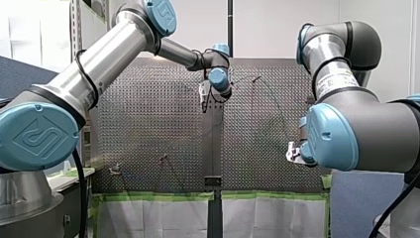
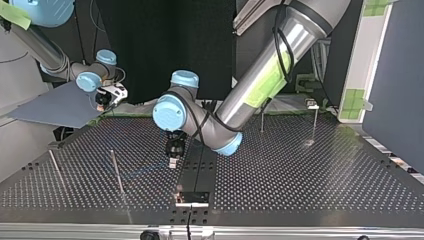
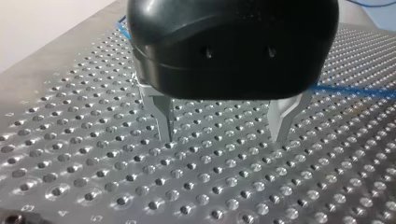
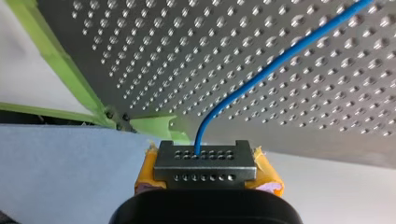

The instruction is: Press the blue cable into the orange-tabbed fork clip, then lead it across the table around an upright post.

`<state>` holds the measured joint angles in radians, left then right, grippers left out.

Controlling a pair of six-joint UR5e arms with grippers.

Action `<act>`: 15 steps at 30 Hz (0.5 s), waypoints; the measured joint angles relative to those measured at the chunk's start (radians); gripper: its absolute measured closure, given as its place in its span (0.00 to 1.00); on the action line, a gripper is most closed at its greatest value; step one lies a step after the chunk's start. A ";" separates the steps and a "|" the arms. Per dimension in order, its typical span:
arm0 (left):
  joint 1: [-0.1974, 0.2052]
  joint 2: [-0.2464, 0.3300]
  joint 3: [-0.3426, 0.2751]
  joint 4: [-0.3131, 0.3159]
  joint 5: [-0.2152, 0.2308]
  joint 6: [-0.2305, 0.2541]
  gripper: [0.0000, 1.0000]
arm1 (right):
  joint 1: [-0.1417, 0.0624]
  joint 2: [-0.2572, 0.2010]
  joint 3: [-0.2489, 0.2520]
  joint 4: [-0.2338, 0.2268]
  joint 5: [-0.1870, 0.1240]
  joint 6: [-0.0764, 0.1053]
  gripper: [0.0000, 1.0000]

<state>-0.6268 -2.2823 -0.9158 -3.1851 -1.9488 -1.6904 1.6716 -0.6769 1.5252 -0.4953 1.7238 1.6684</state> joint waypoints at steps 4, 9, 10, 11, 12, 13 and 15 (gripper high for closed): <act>-0.005 0.000 0.000 -0.019 -0.001 -0.003 0.00 | -0.014 0.010 0.000 -0.006 -0.004 0.001 1.00; -0.013 0.001 0.001 -0.059 -0.008 -0.018 0.00 | -0.023 0.014 0.000 -0.006 -0.017 0.002 1.00; -0.015 0.001 0.002 -0.068 -0.013 -0.024 0.00 | -0.023 0.014 0.000 -0.006 -0.020 0.002 1.00; -0.017 0.001 0.003 -0.081 -0.021 -0.032 0.00 | -0.024 0.014 0.000 -0.006 -0.024 0.002 1.00; -0.019 0.001 0.005 -0.089 -0.027 -0.038 0.00 | -0.024 0.014 0.000 -0.006 -0.026 0.002 1.00; -0.021 0.001 0.007 -0.098 -0.032 -0.045 0.00 | -0.024 0.015 0.000 -0.006 -0.028 0.002 1.00; -0.024 0.001 0.015 -0.120 -0.038 -0.064 0.00 | -0.025 0.015 0.000 -0.007 -0.031 0.002 1.00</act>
<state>-0.6510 -2.2816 -0.9012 -3.3047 -1.9870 -1.7547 1.6470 -0.6622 1.5257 -0.5019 1.6925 1.6708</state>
